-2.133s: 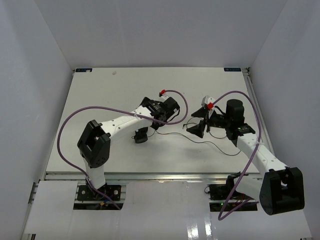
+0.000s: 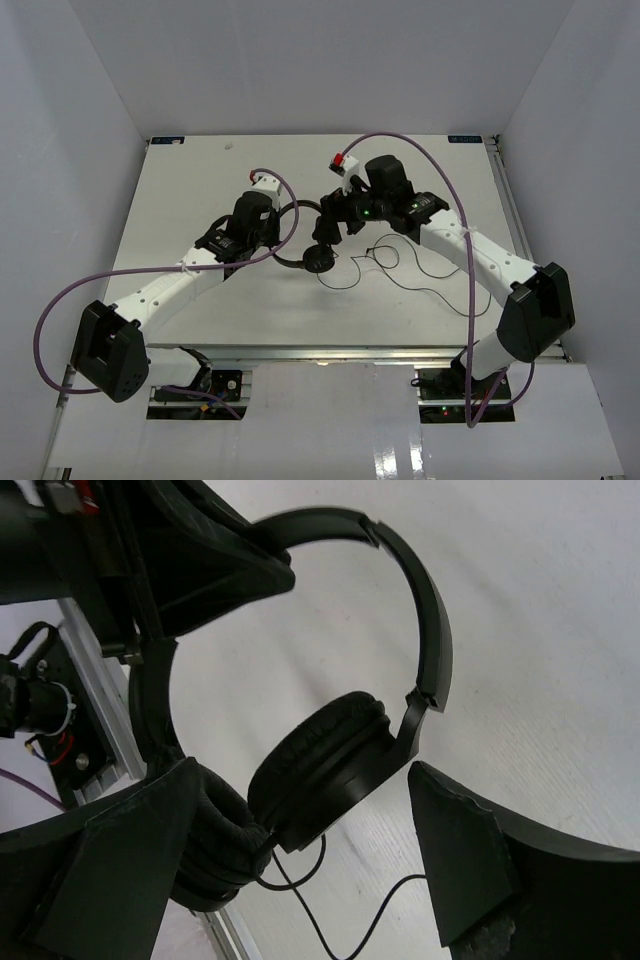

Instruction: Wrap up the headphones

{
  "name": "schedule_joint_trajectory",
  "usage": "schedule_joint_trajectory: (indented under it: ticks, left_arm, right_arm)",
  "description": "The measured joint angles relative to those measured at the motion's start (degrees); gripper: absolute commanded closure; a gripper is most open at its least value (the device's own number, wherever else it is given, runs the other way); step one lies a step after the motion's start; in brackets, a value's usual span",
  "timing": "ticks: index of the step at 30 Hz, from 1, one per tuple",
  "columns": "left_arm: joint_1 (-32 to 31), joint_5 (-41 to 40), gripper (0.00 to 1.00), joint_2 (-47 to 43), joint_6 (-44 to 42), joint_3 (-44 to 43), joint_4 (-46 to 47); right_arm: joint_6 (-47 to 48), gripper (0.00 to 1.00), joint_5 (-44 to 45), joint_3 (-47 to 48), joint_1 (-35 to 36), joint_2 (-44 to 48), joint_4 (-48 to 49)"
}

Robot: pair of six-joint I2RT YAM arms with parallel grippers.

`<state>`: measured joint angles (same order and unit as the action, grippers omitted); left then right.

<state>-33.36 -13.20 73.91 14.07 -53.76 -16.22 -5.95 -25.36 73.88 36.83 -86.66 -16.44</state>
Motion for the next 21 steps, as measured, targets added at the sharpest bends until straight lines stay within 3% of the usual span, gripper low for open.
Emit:
schedule_joint_trajectory:
  ticks: [4,8,14,18,21]
  left_arm:
    - [0.00,-0.88,1.00,-0.15,-0.92,0.00,0.70]
    - [0.00,-1.41,1.00,-0.49,-1.43,0.00,1.40]
    - [0.00,-2.53,1.00,-1.64,-2.01,0.55,1.97]
    - [0.02,-3.23,1.00,-2.30,-2.59,0.95,2.31]
    - [0.02,-3.58,1.00,-2.57,-3.09,1.19,2.73]
  right_arm:
    - [-0.51,0.02,5.24,1.58,1.89,-2.30,-1.96]
    - [-0.82,0.18,10.77,3.56,3.33,-5.24,-3.19]
    - [0.19,0.50,17.43,3.56,4.45,-6.39,-3.18]
    - [2.92,0.56,18.62,2.05,4.46,-5.29,-1.80]
    - [7.28,0.54,18.94,0.74,4.45,-3.96,-0.81]
